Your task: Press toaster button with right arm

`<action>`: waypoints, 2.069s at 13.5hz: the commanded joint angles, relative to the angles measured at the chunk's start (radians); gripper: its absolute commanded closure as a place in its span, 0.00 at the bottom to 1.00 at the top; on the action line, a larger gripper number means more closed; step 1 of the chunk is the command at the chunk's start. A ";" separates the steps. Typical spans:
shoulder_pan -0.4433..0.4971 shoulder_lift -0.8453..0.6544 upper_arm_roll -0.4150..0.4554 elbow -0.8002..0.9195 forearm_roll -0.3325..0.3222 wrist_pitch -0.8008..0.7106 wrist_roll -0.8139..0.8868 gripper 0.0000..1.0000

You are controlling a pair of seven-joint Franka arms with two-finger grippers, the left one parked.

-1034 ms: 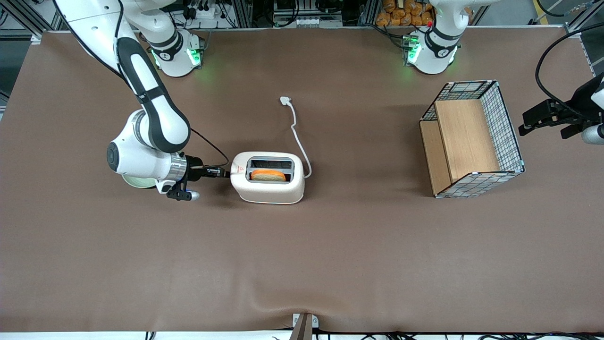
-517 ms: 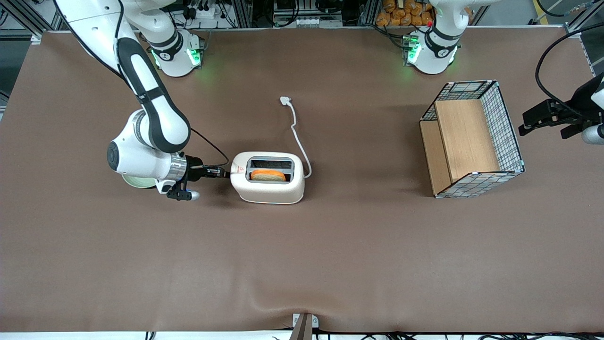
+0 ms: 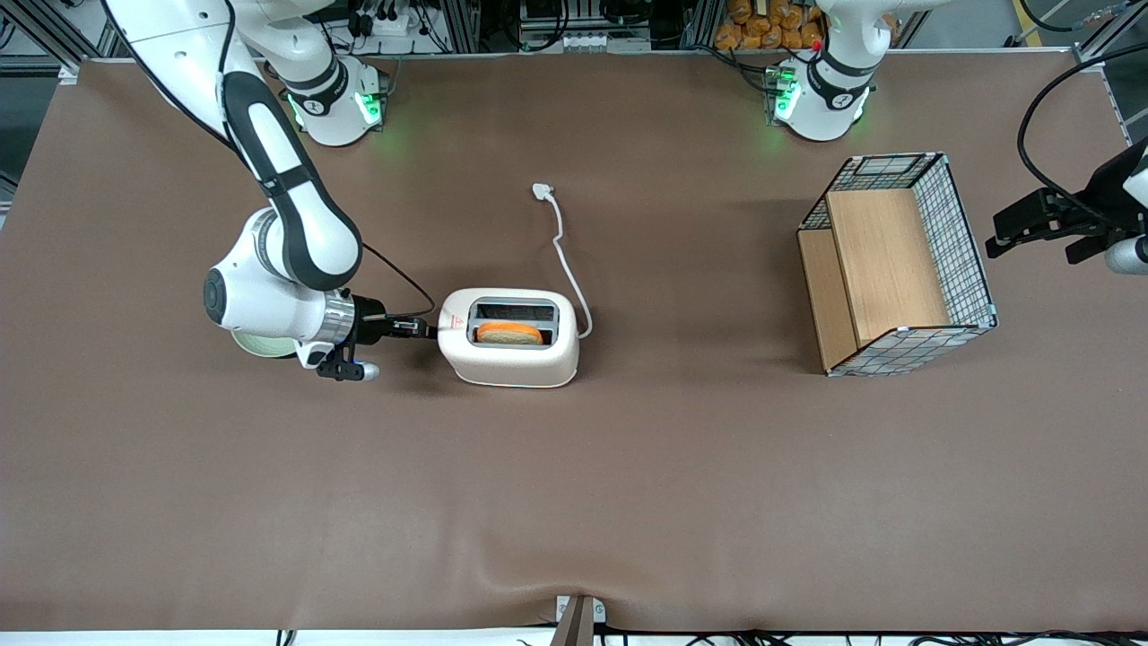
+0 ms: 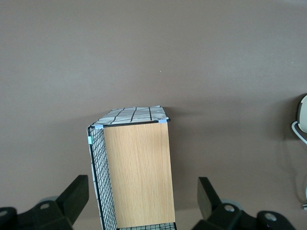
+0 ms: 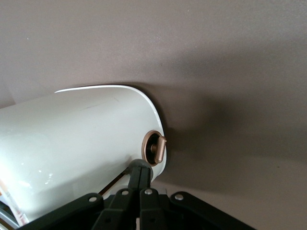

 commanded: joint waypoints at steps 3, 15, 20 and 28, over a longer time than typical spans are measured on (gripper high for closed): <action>0.020 0.034 -0.003 -0.028 0.027 0.068 -0.065 1.00; 0.005 0.030 -0.004 -0.021 0.027 0.030 -0.085 1.00; -0.004 0.022 -0.006 0.008 0.027 -0.016 -0.066 1.00; -0.102 0.019 -0.029 0.131 -0.056 -0.228 -0.032 1.00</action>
